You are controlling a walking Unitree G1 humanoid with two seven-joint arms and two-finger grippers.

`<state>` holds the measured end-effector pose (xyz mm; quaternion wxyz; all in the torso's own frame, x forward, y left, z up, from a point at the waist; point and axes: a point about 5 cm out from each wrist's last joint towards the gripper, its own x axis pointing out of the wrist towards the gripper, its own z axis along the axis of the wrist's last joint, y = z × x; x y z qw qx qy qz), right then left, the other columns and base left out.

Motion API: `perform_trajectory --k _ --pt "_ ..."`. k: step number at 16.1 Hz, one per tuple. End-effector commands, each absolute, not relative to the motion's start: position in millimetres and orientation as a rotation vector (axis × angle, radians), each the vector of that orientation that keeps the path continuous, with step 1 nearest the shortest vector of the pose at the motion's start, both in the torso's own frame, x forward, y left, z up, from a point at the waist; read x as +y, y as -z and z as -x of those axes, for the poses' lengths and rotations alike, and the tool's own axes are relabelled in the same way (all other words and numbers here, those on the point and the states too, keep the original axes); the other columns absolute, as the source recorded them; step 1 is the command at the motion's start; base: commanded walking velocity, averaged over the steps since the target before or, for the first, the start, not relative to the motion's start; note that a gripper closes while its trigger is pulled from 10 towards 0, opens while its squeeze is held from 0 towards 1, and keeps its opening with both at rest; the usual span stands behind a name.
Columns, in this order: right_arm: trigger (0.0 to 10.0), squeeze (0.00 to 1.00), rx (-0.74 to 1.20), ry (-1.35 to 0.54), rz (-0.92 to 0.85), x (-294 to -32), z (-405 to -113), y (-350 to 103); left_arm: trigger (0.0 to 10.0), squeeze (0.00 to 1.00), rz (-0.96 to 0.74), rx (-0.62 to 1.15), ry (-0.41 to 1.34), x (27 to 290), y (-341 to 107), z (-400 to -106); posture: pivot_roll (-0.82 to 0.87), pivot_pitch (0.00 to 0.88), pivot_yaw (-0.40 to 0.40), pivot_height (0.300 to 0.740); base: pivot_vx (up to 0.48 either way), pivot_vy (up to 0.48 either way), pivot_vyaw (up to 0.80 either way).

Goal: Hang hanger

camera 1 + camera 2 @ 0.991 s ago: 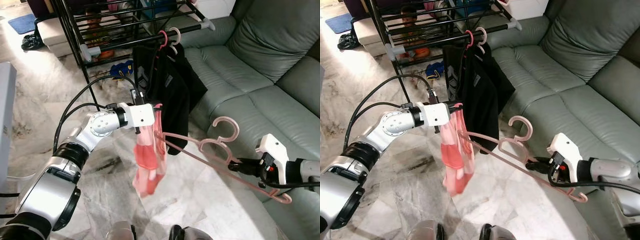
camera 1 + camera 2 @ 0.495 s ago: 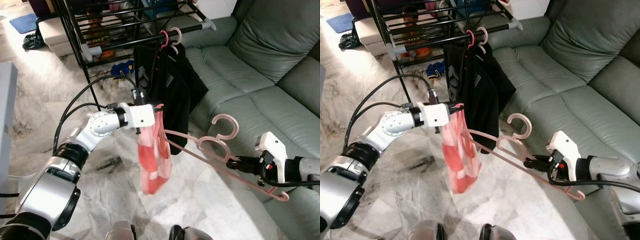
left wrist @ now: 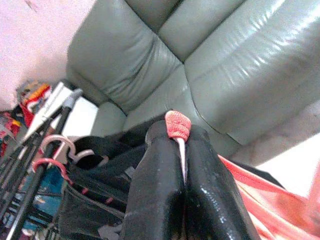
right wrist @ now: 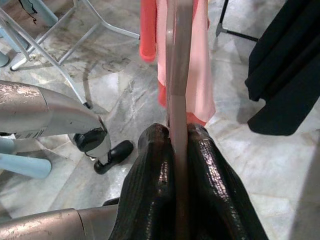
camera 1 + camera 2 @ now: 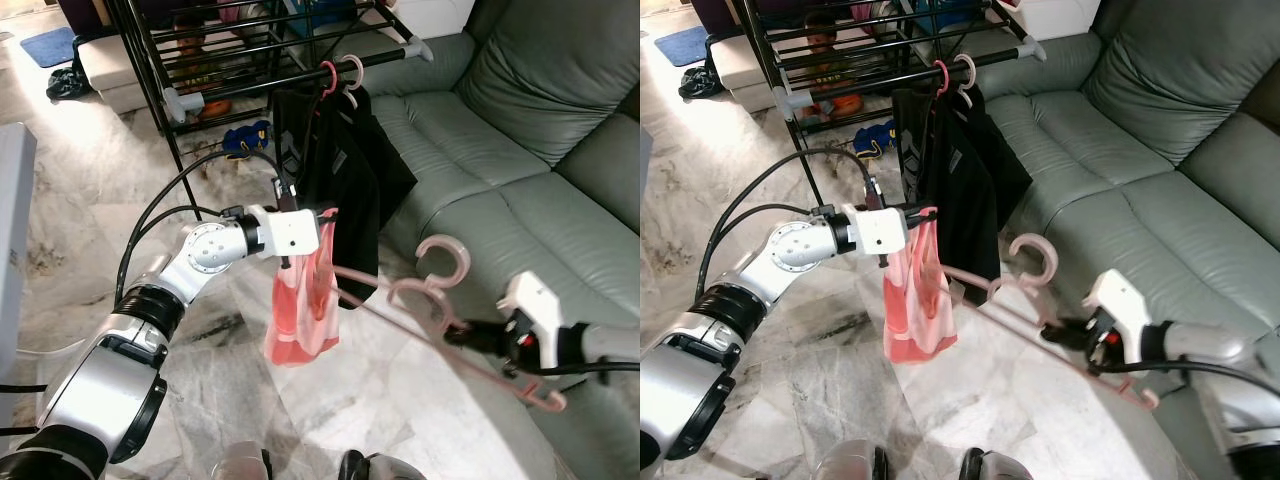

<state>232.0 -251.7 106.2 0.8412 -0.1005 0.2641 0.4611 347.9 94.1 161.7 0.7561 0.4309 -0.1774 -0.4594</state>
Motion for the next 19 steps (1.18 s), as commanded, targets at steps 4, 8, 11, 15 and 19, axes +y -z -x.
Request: perform_trajectory --k 4,8,11,15,19 --pt "10.0 0.0 0.578 -0.877 0.252 -254.8 -241.6 -91.2 10.0 0.0 -0.922 -0.465 1.005 90.3 -181.0 -345.0 -0.03 0.042 -0.015 0.74 0.0 0.0 0.0" --pt "10.0 0.0 0.573 -0.597 0.174 -271.6 -255.6 -75.6 10.0 0.0 -0.883 -0.488 0.969 92.3 -190.9 -345.7 -0.03 0.042 -0.019 0.74 0.0 0.0 0.0" --pt "10.0 0.0 0.54 -0.477 0.136 -275.3 -262.8 -68.6 10.0 0.0 -0.831 -0.524 1.0 78.3 -197.5 -338.7 -0.03 0.038 -0.021 0.74 0.0 0.0 0.0" --pt "10.0 0.0 0.516 -0.431 -0.001 -265.0 -274.5 -65.8 10.0 0.0 -0.751 -0.625 1.052 44.3 -201.9 -319.3 -0.03 0.036 -0.026 0.74 0.0 0.0 0.0" --pt "10.0 0.0 0.437 -0.044 -0.17 -289.2 -299.4 -70.7 10.0 0.0 -0.638 -0.7 1.189 14.5 -209.6 -287.6 -0.03 0.038 -0.027 0.74 0.0 0.0 0.0"
